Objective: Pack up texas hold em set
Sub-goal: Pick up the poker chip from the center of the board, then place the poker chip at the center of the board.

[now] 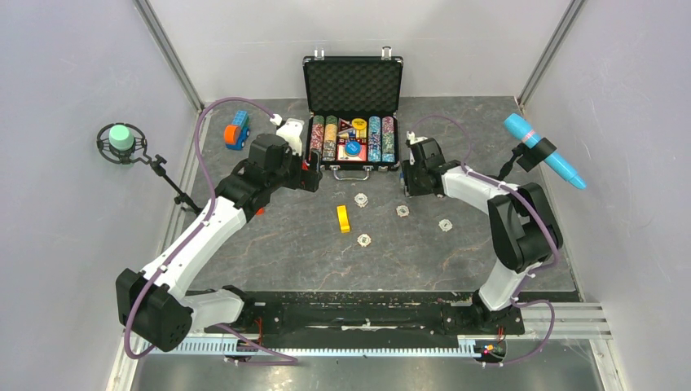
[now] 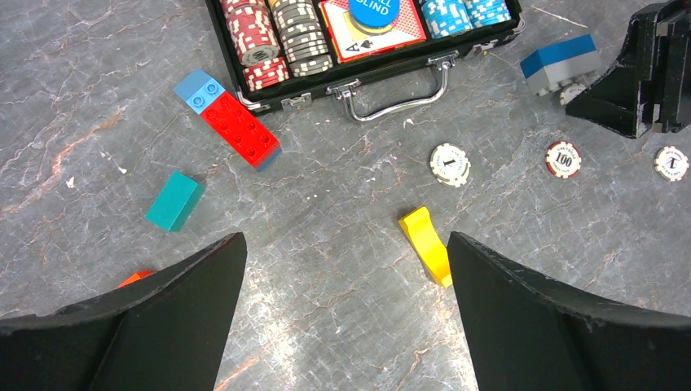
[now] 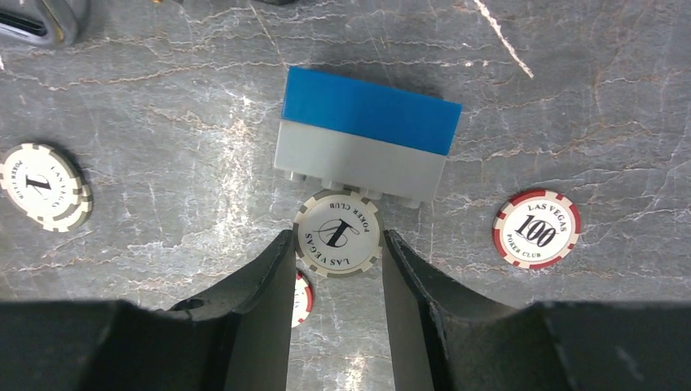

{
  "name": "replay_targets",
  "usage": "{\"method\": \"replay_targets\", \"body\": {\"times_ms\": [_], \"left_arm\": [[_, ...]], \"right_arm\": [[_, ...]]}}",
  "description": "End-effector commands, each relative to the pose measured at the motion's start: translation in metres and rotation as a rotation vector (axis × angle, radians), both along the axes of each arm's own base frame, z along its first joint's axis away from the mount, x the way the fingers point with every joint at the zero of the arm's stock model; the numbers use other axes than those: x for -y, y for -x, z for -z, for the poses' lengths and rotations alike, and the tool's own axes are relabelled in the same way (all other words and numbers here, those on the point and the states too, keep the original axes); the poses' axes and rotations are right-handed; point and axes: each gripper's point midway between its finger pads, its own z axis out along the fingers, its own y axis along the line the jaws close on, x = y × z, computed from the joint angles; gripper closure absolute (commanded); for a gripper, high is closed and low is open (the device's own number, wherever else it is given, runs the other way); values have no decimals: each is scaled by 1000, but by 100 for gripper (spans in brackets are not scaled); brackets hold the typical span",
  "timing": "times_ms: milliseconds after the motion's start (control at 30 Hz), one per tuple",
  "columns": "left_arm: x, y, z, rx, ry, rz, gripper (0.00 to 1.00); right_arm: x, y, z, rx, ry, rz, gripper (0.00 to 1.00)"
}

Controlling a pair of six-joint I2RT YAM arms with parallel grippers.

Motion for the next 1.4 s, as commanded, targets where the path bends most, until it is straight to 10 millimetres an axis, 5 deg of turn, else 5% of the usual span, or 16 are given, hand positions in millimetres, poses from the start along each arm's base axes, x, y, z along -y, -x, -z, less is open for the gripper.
{"method": "replay_targets", "body": {"times_ms": [0,833,1367], "left_arm": [[1,-3,-4,34,-26,40,0],[1,-2,-5,36,-20,40,0],[1,-2,-6,37,-20,42,0]], "right_arm": [[-15,-7,-23,58,-50,-37,61],[-143,-13,-39,105,-139,-249,61],[-166,-11,-21,68,-139,-291,58]]}}
